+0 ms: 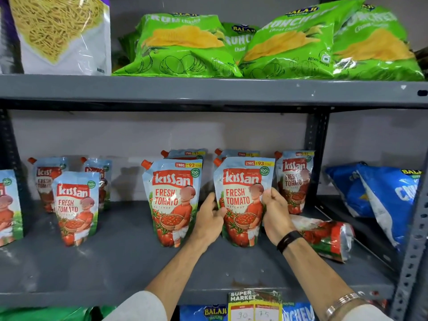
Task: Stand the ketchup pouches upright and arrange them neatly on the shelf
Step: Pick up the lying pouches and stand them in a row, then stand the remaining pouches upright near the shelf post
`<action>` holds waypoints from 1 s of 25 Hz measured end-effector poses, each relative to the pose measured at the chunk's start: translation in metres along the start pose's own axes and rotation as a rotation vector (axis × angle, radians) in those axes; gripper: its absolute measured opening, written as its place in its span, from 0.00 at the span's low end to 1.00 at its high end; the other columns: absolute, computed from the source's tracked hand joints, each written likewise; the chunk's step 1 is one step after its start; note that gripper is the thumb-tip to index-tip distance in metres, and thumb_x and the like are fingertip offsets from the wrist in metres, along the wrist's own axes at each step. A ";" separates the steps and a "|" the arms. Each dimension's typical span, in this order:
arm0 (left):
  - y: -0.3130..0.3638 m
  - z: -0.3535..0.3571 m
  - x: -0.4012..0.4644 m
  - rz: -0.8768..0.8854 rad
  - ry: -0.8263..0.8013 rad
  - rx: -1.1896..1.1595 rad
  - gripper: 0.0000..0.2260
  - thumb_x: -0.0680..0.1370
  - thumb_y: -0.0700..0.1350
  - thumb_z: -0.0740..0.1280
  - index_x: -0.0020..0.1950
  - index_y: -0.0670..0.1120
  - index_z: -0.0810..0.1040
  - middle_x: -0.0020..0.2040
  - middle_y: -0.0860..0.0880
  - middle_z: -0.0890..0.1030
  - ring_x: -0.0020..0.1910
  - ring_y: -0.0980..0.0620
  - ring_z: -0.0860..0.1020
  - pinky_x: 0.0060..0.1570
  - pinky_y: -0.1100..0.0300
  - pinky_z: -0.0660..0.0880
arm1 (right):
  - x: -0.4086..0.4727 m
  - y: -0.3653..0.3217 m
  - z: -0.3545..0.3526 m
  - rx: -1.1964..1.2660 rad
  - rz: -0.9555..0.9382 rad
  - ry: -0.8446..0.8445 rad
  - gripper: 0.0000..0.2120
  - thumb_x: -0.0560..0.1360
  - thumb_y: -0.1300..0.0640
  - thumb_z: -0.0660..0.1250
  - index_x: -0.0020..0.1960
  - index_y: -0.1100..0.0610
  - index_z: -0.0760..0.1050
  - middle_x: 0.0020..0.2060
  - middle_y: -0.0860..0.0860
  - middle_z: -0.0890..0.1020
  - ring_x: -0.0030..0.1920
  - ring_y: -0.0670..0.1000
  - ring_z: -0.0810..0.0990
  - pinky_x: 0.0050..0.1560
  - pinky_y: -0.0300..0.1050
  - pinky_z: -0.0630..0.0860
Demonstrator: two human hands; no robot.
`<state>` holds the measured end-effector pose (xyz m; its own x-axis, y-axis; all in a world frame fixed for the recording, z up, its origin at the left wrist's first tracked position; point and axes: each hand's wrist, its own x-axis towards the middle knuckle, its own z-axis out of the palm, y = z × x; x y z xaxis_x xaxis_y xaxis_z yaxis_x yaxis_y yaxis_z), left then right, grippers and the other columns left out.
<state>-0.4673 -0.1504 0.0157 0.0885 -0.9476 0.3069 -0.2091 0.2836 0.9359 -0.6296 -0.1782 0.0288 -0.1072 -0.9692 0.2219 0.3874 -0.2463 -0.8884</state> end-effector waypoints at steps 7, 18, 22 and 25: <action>-0.006 -0.001 -0.003 0.000 -0.054 -0.012 0.18 0.83 0.37 0.61 0.71 0.52 0.71 0.59 0.58 0.79 0.58 0.62 0.77 0.68 0.50 0.75 | -0.003 -0.001 -0.006 0.005 0.015 -0.032 0.15 0.85 0.60 0.55 0.62 0.58 0.78 0.56 0.55 0.87 0.57 0.55 0.85 0.58 0.57 0.81; -0.015 -0.015 -0.031 -0.009 -0.089 0.421 0.09 0.75 0.53 0.73 0.47 0.48 0.80 0.38 0.53 0.81 0.38 0.56 0.78 0.40 0.58 0.75 | -0.014 -0.027 -0.050 -1.364 -0.059 -0.028 0.16 0.76 0.59 0.64 0.64 0.55 0.73 0.63 0.56 0.76 0.67 0.58 0.71 0.67 0.56 0.70; -0.008 0.012 -0.046 0.088 -0.219 0.560 0.10 0.72 0.55 0.73 0.41 0.50 0.81 0.32 0.56 0.81 0.33 0.59 0.78 0.40 0.54 0.79 | -0.030 -0.031 -0.067 -1.974 0.051 -0.169 0.27 0.73 0.50 0.66 0.71 0.53 0.70 0.71 0.56 0.71 0.70 0.60 0.67 0.69 0.60 0.63; 0.004 0.021 -0.044 0.169 0.114 0.628 0.16 0.70 0.58 0.72 0.37 0.48 0.71 0.31 0.54 0.77 0.33 0.57 0.77 0.31 0.56 0.72 | -0.037 -0.025 -0.074 -2.090 -0.163 -0.074 0.25 0.75 0.48 0.65 0.70 0.55 0.71 0.67 0.56 0.76 0.66 0.59 0.73 0.66 0.57 0.68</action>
<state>-0.4929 -0.1102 0.0024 0.0998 -0.8666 0.4889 -0.7543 0.2545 0.6052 -0.7034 -0.1353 0.0125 0.0227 -0.9563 0.2913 -0.9918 0.0151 0.1268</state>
